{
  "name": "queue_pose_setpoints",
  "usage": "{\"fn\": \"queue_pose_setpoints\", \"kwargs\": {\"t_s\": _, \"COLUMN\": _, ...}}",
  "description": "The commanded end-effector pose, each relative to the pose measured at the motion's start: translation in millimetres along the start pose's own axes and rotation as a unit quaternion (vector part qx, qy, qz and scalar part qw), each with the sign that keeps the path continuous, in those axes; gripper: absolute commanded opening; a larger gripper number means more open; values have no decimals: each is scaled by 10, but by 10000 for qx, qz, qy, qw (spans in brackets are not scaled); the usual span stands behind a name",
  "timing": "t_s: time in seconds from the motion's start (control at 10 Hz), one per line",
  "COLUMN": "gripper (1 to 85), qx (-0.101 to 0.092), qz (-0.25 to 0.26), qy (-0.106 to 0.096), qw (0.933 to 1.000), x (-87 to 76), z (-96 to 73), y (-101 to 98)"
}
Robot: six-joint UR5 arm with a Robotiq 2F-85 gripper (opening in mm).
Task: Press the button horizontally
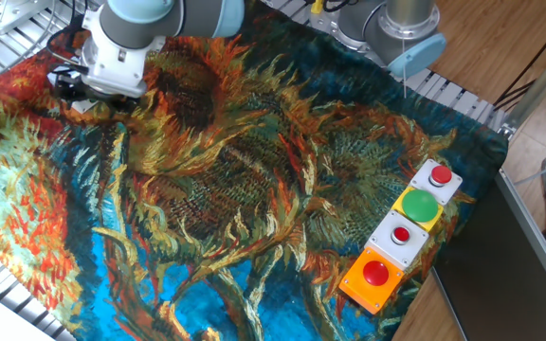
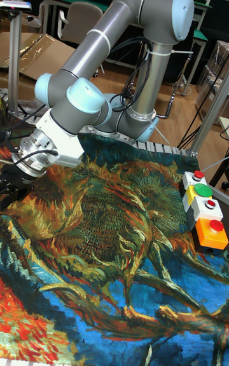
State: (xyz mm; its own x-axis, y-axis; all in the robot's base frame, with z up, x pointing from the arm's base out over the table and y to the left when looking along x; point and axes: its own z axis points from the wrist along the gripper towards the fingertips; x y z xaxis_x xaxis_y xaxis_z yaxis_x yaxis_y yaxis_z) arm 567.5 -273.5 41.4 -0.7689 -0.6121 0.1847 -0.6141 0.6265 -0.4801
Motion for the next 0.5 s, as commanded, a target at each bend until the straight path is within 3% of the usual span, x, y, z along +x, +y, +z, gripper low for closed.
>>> {"fn": "queue_pose_setpoints", "kwargs": {"t_s": 0.0, "gripper": 693, "qx": 129, "qz": -34, "qy": 147, "qw": 9998, "x": 91, "z": 12, "y": -104}}
{"fn": "queue_pose_setpoints", "kwargs": {"t_s": 0.2, "gripper": 697, "qx": 485, "qz": -100, "qy": 440, "qw": 9978, "x": 279, "z": 79, "y": -269}}
{"fn": "queue_pose_setpoints", "kwargs": {"t_s": 0.4, "gripper": 700, "qx": 303, "qz": 29, "qy": 367, "qw": 9989, "x": 230, "z": 118, "y": -138}}
